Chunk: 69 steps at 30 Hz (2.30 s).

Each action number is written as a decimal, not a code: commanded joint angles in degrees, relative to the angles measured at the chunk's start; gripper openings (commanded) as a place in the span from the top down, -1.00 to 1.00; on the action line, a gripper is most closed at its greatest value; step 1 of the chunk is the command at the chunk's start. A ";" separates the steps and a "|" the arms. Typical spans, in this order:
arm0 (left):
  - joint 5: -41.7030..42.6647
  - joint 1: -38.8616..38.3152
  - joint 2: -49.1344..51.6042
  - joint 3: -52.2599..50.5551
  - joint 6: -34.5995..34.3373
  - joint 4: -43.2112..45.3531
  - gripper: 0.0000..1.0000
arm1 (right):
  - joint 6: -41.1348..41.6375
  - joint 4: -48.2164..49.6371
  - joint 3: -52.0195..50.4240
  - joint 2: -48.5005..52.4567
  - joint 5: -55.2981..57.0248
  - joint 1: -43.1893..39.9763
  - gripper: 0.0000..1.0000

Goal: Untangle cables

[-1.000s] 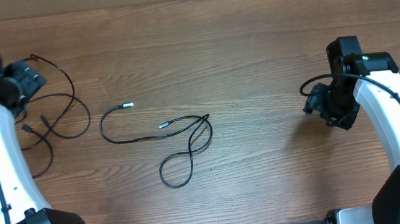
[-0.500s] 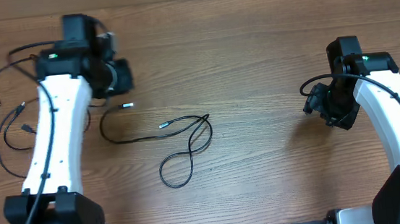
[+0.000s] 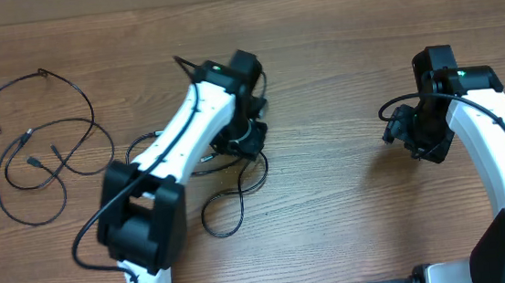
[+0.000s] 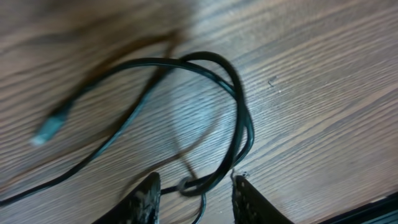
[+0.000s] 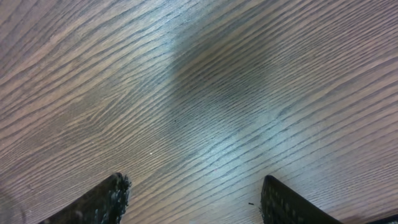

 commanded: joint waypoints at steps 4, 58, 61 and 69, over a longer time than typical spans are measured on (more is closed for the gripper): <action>-0.63 -2.91 3.43 -0.11 1.73 -0.11 0.81 | 0.02 0.28 -0.35 -0.17 0.50 -0.11 -0.33; 13.40 15.39 -11.52 29.33 -3.54 -6.71 0.91 | 19.96 0.48 -0.35 -0.13 23.39 16.13 -0.18; 13.42 20.17 -13.75 29.33 -2.34 -6.97 0.92 | 19.93 0.02 -0.35 -0.13 23.34 13.92 -0.20; 14.84 37.07 -19.89 29.33 -2.29 -8.87 0.91 | 19.32 -0.04 -0.35 -0.13 23.21 10.05 -0.20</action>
